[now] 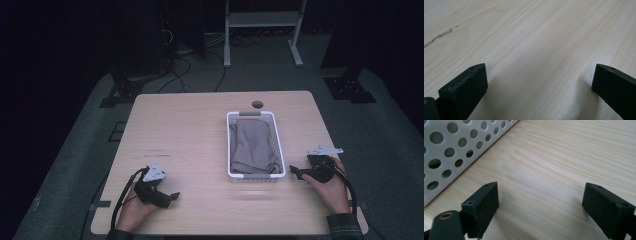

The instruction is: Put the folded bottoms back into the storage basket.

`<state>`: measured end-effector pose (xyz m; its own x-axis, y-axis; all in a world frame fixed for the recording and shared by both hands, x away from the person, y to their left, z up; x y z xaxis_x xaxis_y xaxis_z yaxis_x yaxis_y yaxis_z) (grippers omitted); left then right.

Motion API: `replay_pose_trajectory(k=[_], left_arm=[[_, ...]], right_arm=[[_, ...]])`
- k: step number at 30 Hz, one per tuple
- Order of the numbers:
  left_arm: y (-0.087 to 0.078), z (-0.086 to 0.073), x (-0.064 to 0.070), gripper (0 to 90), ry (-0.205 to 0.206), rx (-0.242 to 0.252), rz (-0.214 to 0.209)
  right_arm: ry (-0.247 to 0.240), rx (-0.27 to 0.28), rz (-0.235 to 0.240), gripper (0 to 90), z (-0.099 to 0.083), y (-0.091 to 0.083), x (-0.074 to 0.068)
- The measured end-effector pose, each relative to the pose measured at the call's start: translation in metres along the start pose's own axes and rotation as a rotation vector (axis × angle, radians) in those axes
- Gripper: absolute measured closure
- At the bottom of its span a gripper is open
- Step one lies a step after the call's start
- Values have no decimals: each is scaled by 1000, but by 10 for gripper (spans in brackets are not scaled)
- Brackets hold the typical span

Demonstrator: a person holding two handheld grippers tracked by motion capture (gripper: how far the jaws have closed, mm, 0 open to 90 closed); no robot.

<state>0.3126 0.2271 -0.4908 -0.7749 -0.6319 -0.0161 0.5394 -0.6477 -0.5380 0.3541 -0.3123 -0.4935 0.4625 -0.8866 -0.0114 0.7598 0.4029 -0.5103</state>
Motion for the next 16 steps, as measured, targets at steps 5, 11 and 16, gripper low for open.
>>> replay_pose_trajectory(k=[5,11,16], left_arm=[[0,0,0,0,0,0,0],[0,0,0,0,0,1,0],[0,0,0,0,0,0,0]], right_arm=[[5,-5,-9,99,0,0,0],[6,-5,-10,99,0,0,0],[6,-5,-11,101,0,0,0]])
Point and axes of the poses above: each handheld gripper's, and its own axes: y roughly forward along the jaws, z roughly out of its top, x roughly to its right, the point moved 1 cm from there along y, roughly forward along the jaws, and after that the axes turned 12 degrees about x, right-handed, at the moved point
